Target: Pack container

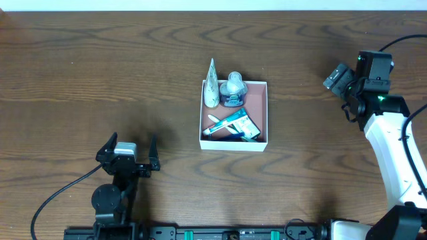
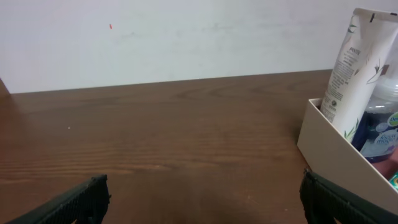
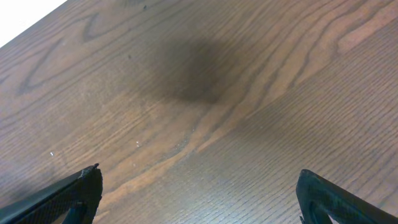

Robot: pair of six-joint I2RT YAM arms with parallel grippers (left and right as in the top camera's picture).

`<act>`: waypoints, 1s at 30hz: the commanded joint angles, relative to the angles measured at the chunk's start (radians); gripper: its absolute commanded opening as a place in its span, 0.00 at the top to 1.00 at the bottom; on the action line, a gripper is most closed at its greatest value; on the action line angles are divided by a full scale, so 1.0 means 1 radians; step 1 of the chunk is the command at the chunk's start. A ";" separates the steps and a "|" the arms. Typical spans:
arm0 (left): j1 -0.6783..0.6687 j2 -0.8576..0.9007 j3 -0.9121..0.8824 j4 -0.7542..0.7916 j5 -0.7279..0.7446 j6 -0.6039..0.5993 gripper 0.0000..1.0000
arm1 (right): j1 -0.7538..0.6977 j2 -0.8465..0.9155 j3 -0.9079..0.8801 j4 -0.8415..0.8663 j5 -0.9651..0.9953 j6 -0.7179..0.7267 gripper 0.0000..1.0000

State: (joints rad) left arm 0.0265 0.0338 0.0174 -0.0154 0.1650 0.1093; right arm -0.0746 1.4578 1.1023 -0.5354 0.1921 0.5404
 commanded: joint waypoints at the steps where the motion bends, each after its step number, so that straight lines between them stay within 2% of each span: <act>1: 0.008 0.005 -0.013 -0.040 0.007 0.014 0.02 | -0.006 0.000 0.006 -0.001 0.013 -0.003 0.01; 20: 0.008 0.005 -0.013 -0.040 0.007 0.014 0.02 | -0.006 -0.006 0.006 -0.001 0.013 -0.003 0.01; 30: 0.008 0.005 -0.013 -0.040 0.007 0.014 0.02 | 0.069 -0.256 -0.079 0.019 0.050 -0.010 0.01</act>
State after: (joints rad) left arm 0.0265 0.0376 0.0177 -0.0158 0.1650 0.1093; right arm -0.0414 1.2907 1.0657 -0.5270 0.2016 0.5400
